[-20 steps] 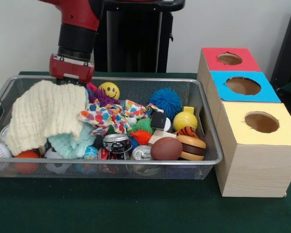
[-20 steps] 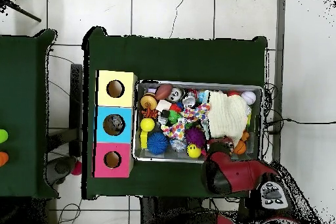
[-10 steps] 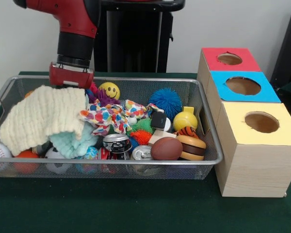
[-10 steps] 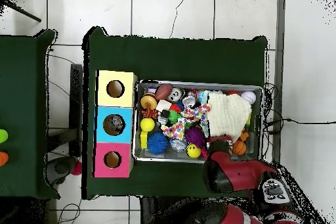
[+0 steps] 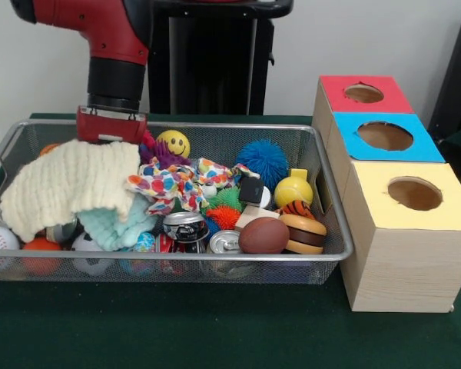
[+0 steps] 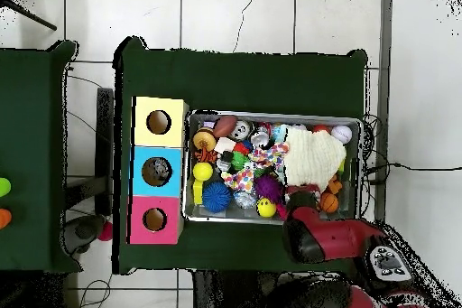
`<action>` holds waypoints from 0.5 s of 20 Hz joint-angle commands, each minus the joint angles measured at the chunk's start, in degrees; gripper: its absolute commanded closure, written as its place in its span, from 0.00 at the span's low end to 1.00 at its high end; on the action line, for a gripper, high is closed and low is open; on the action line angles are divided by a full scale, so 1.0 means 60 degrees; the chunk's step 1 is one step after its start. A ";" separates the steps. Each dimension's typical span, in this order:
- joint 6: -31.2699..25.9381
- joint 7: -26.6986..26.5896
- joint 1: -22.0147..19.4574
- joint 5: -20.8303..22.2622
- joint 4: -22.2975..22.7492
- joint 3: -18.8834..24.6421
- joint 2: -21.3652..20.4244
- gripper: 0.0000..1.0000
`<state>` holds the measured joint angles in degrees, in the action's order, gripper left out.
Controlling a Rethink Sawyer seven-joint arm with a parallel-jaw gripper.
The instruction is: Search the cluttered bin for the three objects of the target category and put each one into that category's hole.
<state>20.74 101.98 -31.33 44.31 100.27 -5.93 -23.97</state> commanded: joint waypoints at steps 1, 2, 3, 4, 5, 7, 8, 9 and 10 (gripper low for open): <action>-0.1295 0.2310 -0.2229 0.1802 0.0534 0.4593 -0.0422 1.00; -0.1883 0.2488 -0.3094 0.2045 0.0997 0.5890 -0.0512 1.00; -0.2317 0.2337 -0.3591 0.2017 0.1262 0.6632 -0.0481 1.00; -0.2925 0.2168 -0.4365 0.1993 0.1655 0.7838 -0.0328 1.00; -0.3106 0.1987 -0.4670 0.1855 0.1833 0.8328 -0.0238 1.00; -0.3590 0.1443 -0.5263 0.1128 0.2204 0.9241 0.0062 1.00; -0.3777 0.1319 -0.5487 0.0568 0.2381 0.9581 0.0216 1.00; -0.3863 0.1191 -0.5560 0.0200 0.2467 0.9694 0.0277 1.00; -0.3986 0.1173 -0.5706 -0.0227 0.2582 0.9953 0.0394 1.00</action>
<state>4.54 102.17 -62.42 49.40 109.77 29.45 -24.94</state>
